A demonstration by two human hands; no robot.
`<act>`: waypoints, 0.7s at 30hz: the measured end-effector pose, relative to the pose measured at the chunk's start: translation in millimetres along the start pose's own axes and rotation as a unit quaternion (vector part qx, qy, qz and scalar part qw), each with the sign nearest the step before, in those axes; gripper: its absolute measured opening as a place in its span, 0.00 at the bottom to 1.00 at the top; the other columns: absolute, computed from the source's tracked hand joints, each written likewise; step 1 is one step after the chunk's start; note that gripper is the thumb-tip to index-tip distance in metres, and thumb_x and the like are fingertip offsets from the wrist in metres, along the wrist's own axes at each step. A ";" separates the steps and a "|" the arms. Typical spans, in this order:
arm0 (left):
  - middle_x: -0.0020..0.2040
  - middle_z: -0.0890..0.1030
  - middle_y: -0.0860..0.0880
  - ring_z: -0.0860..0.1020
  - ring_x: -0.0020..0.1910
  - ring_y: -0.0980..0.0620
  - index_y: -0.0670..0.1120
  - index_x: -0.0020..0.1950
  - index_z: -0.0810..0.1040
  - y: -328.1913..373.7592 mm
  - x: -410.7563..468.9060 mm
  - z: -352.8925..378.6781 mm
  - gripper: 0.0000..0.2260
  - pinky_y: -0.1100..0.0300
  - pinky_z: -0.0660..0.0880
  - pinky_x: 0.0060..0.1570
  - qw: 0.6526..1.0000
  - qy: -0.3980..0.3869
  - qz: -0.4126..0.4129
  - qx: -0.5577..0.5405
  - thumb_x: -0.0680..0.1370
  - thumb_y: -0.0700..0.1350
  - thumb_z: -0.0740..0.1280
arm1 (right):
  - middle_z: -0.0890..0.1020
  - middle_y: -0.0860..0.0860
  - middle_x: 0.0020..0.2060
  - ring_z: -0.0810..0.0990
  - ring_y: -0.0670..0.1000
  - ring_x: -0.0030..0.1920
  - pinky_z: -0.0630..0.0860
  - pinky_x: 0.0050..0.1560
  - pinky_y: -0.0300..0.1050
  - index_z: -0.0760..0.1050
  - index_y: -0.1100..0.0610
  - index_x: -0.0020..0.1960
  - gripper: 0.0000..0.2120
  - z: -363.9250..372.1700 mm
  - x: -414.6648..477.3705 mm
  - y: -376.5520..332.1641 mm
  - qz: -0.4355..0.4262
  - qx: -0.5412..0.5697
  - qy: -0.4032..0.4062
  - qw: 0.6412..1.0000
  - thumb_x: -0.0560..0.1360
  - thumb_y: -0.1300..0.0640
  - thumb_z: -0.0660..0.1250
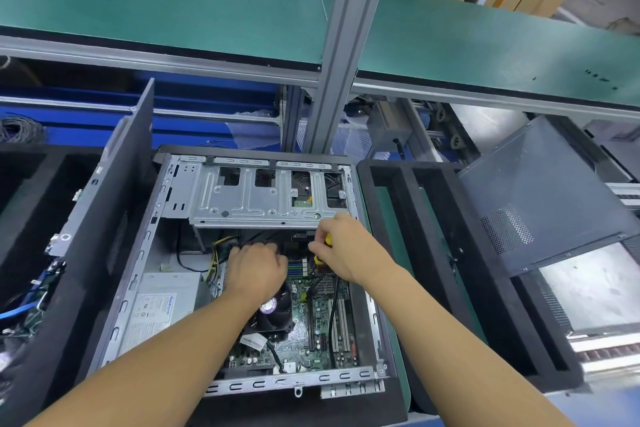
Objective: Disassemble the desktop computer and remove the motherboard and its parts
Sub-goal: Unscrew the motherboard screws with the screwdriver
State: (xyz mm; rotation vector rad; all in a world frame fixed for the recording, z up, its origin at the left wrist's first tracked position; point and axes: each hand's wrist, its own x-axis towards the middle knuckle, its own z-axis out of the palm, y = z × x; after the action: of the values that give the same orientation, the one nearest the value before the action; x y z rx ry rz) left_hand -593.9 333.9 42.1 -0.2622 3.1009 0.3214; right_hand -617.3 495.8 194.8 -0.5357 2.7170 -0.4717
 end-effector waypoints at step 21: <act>0.42 0.82 0.48 0.79 0.43 0.45 0.50 0.41 0.75 0.3 -2.2 -2.5 0.12 0.51 0.67 0.49 1.000 0.002 0.000 -0.014 0.76 0.51 0.55 | 0.70 0.53 0.57 0.77 0.56 0.52 0.72 0.53 0.44 0.77 0.55 0.59 0.09 1.4 -1.0 -0.1 -0.009 -0.043 -0.037 0.998 0.80 0.58 0.63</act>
State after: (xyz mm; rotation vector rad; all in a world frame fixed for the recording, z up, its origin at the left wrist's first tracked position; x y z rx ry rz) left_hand -591.7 334.0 44.7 -0.2650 3.1026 0.3640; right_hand -615.8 495.8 193.8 -0.5893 2.6730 -0.3341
